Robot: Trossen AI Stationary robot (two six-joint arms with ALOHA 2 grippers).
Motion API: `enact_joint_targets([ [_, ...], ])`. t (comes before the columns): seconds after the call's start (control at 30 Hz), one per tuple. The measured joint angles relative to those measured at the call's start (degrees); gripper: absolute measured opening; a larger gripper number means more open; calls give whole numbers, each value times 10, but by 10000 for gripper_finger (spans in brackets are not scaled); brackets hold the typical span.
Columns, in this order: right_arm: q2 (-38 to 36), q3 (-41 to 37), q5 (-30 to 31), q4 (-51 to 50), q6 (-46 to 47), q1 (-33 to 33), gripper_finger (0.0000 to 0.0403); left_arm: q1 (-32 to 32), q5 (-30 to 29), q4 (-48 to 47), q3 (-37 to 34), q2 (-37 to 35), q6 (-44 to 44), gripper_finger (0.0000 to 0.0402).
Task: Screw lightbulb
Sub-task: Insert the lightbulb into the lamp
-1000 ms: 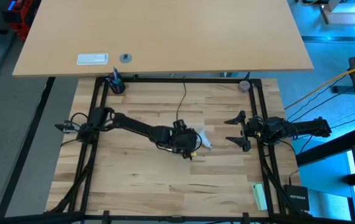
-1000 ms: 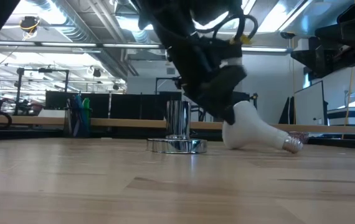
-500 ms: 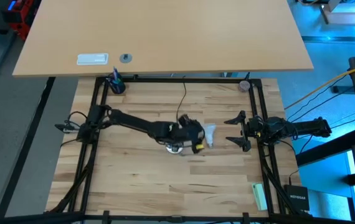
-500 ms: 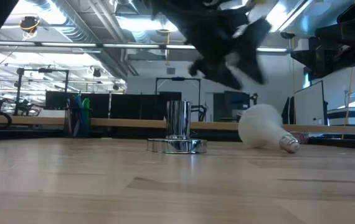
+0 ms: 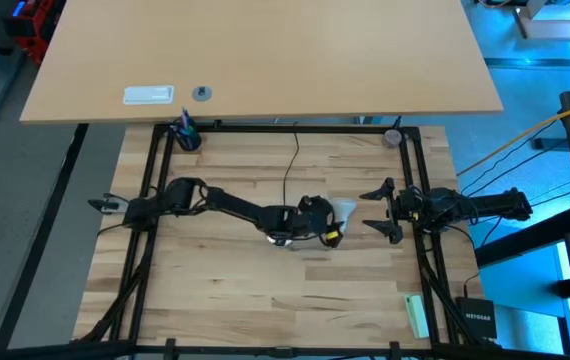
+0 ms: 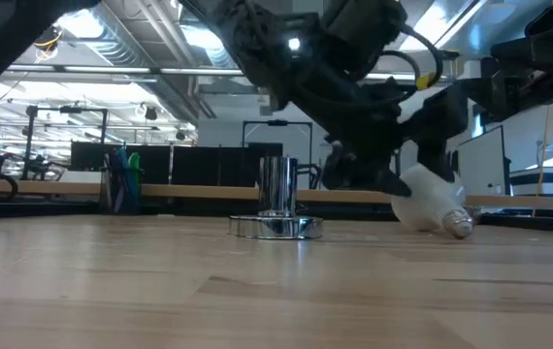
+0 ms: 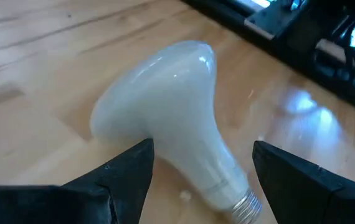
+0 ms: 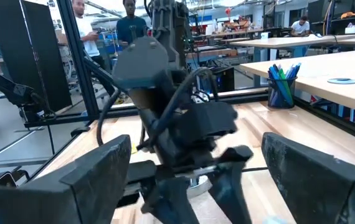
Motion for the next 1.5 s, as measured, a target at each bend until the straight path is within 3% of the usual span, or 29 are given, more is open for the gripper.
enact_joint_targets([
  [0.3,0,0,0,0,0,0,363,3,37,34,50,74,2,263],
  [0.57,0,0,0,0,0,0,363,10,49,-33,66,86,42,263],
  [0.77,0,0,0,0,0,0,363,9,58,-64,63,75,130,263],
  [1.07,0,0,0,0,0,0,363,0,63,-52,77,71,330,263],
  [1.13,0,0,0,0,0,0,363,-3,90,-46,83,71,356,263],
  [1.27,0,0,0,0,0,0,363,-4,196,-9,86,70,392,263],
  [1.5,0,0,0,0,0,0,363,4,209,-3,86,71,390,263],
])
